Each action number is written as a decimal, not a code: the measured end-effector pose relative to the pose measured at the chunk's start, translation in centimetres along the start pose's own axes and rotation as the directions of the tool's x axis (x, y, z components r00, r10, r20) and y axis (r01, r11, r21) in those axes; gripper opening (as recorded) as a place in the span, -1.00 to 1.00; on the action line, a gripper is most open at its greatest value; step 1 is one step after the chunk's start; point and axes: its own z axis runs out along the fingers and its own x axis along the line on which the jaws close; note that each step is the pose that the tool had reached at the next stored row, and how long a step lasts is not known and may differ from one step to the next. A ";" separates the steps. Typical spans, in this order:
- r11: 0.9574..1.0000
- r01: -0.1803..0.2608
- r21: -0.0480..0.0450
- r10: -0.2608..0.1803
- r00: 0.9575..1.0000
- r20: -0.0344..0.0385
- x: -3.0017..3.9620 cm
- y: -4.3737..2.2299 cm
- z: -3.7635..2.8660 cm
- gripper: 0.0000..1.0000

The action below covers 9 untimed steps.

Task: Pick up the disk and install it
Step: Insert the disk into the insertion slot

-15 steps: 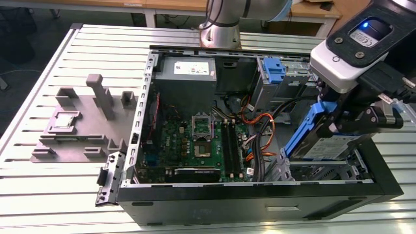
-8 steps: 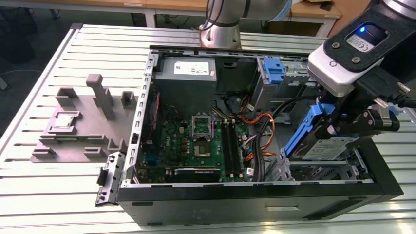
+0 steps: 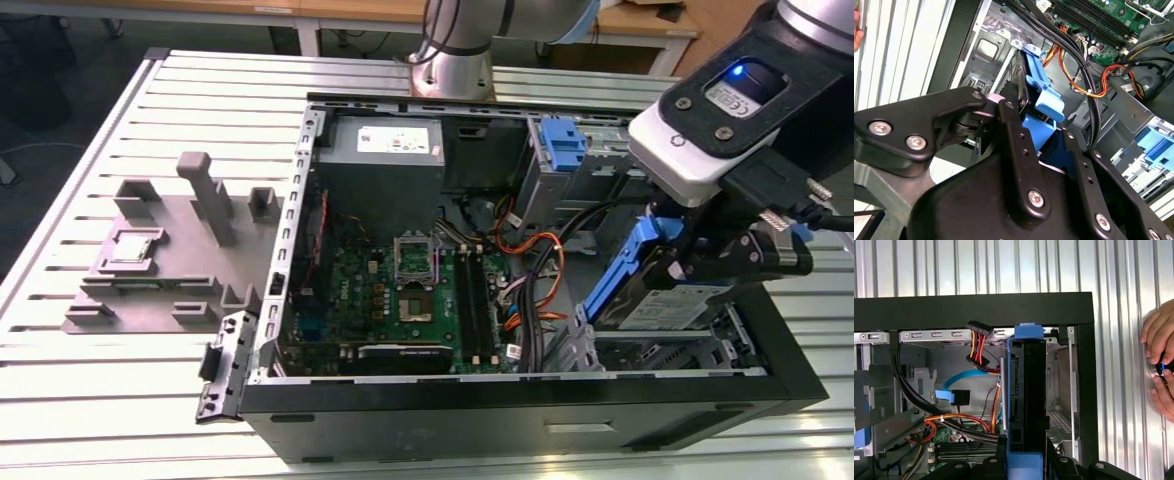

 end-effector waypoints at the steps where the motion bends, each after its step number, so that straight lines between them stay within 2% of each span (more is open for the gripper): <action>1: 1.000 0.000 0.000 0.000 1.000 0.000 0.00 0.00 0.05 -0.26; 9: 1.000 0.000 0.000 0.000 1.000 0.000 -0.02 0.00 0.49 -0.26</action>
